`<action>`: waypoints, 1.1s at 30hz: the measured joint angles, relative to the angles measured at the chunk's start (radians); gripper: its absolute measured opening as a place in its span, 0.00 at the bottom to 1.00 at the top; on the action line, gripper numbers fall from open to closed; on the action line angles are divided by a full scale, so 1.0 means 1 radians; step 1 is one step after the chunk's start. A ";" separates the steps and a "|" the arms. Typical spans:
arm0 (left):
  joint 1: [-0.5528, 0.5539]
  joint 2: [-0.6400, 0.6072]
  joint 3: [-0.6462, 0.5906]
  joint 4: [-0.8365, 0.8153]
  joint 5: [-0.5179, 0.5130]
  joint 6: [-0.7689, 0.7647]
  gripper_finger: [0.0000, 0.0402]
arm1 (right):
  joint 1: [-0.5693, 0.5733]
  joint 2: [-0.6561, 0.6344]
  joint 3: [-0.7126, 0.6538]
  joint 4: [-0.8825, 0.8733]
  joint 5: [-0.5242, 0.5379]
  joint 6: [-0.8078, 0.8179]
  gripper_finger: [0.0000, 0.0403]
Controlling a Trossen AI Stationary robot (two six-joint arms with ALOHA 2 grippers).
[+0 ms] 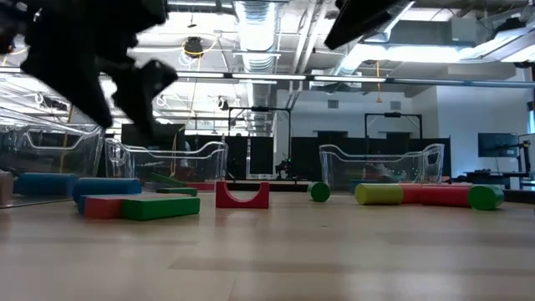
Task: Sort blocks by size
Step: Adjust the bottom left transparent bin
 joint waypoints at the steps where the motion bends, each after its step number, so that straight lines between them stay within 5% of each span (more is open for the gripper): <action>1: 0.000 0.018 0.000 0.001 0.016 0.000 0.52 | 0.006 -0.005 0.000 -0.001 0.001 0.000 0.52; 13: 0.003 0.167 0.000 0.024 0.062 -0.014 0.52 | 0.025 -0.018 0.000 -0.002 0.022 -0.002 0.52; 22: 0.004 0.165 0.054 -0.011 0.086 -0.012 0.52 | 0.025 -0.018 0.000 -0.004 0.022 -0.002 0.52; 33: -0.003 0.166 0.228 -0.301 0.018 0.004 0.52 | 0.025 -0.018 0.000 -0.003 0.022 -0.002 0.52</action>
